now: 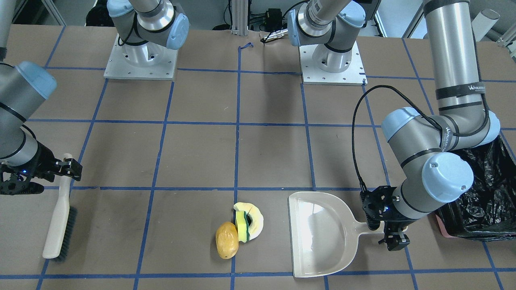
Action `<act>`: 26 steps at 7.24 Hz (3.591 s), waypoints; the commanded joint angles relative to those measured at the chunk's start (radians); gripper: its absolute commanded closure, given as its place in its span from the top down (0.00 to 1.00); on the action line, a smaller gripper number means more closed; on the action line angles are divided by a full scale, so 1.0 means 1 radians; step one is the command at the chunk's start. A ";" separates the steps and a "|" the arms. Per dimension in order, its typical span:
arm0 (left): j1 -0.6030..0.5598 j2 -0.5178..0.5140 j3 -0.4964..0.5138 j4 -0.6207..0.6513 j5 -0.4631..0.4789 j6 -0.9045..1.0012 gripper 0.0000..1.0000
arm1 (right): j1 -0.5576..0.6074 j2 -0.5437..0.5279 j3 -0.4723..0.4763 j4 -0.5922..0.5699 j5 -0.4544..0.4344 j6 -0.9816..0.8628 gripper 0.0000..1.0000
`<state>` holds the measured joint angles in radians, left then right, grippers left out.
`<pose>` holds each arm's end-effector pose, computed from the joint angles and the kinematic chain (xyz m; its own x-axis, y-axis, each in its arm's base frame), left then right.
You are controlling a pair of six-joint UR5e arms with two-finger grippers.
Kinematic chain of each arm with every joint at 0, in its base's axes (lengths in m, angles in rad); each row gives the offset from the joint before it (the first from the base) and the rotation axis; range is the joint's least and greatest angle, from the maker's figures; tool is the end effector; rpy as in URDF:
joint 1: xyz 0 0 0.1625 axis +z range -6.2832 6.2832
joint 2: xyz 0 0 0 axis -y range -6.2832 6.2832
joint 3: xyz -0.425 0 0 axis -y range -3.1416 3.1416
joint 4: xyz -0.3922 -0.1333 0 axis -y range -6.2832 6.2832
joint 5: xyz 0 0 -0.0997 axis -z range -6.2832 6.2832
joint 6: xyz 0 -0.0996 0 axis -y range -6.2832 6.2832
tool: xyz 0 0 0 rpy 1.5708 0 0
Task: Sweep and dump trash into bin
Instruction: 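Close the left gripper on the dustpan handle while the right gripper grasps the brush, then lift the brush with the right gripper and move it behind the sponge and ball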
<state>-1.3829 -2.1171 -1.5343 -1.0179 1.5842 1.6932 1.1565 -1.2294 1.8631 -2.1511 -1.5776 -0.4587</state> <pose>-0.0050 -0.6799 0.2390 -0.0653 0.9970 -0.0411 0.9976 0.0661 0.0185 -0.1010 -0.5592 0.2260 -0.9989 -0.0441 -0.0175 -0.0450 0.9977 0.0509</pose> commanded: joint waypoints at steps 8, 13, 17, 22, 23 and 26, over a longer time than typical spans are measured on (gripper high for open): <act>0.015 0.011 -0.004 0.024 -0.023 0.016 0.34 | 0.009 -0.002 -0.019 -0.004 0.008 -0.015 0.03; 0.005 0.037 -0.010 0.021 -0.018 0.084 0.08 | 0.228 -0.093 -0.058 0.070 0.028 0.298 0.00; 0.007 0.020 -0.018 0.013 -0.024 0.119 0.07 | 0.405 -0.090 -0.050 0.070 0.050 0.560 0.00; 0.001 0.022 -0.017 0.007 -0.017 0.071 0.08 | 0.546 -0.050 -0.061 0.054 0.104 0.686 0.00; -0.001 0.020 -0.017 0.007 -0.013 0.071 0.08 | 0.563 -0.048 -0.067 0.034 0.100 0.707 0.00; -0.001 0.016 -0.015 0.007 -0.009 0.071 0.08 | 0.621 0.008 -0.091 0.010 0.096 0.738 0.00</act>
<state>-1.3835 -2.0994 -1.5503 -1.0109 1.5737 1.7641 1.7454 -1.2467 1.7870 -2.1261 -1.4765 0.2711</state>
